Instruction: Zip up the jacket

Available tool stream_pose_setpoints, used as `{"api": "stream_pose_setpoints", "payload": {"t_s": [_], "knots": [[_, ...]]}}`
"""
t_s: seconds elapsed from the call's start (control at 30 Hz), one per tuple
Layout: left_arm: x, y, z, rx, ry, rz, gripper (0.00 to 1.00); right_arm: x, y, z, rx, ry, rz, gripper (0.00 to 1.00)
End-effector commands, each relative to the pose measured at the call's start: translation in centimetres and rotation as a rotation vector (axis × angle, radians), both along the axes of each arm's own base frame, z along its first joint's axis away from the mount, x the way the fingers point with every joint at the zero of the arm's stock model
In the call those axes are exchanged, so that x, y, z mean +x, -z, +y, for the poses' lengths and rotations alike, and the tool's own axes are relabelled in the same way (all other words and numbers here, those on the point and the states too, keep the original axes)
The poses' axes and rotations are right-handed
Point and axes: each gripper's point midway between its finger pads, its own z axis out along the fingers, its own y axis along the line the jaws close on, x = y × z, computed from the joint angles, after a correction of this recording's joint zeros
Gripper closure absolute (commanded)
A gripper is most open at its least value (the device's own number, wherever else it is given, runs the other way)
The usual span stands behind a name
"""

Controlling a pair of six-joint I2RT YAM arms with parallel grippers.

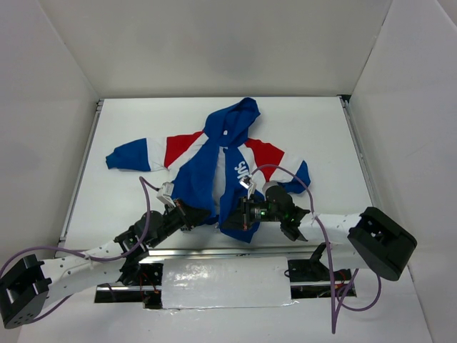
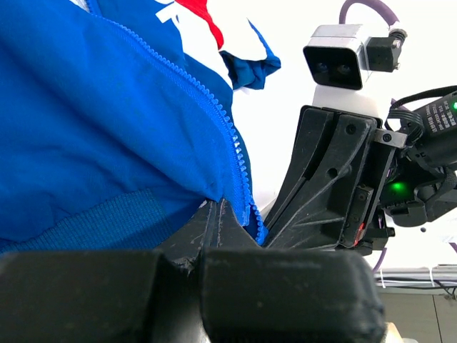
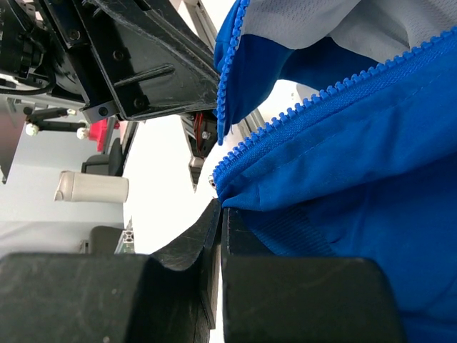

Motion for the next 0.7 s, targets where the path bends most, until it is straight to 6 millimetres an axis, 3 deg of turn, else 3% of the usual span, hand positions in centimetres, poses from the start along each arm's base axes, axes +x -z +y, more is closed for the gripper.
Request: {"api": "stream_pose_setpoints", "payload": {"t_s": [0.0,0.67], "knots": [[-0.2,-1.2,-0.3,-0.032,0.025,-0.048,1.0,0.7,-2.0,0.8,0.056,-0.022,-0.063,1.0],[-0.7,-0.2,-0.3,-0.026,0.044,-0.032,1.0,1.3,-2.5,1.0,0.078,-0.027,-0.08,1.0]]}}
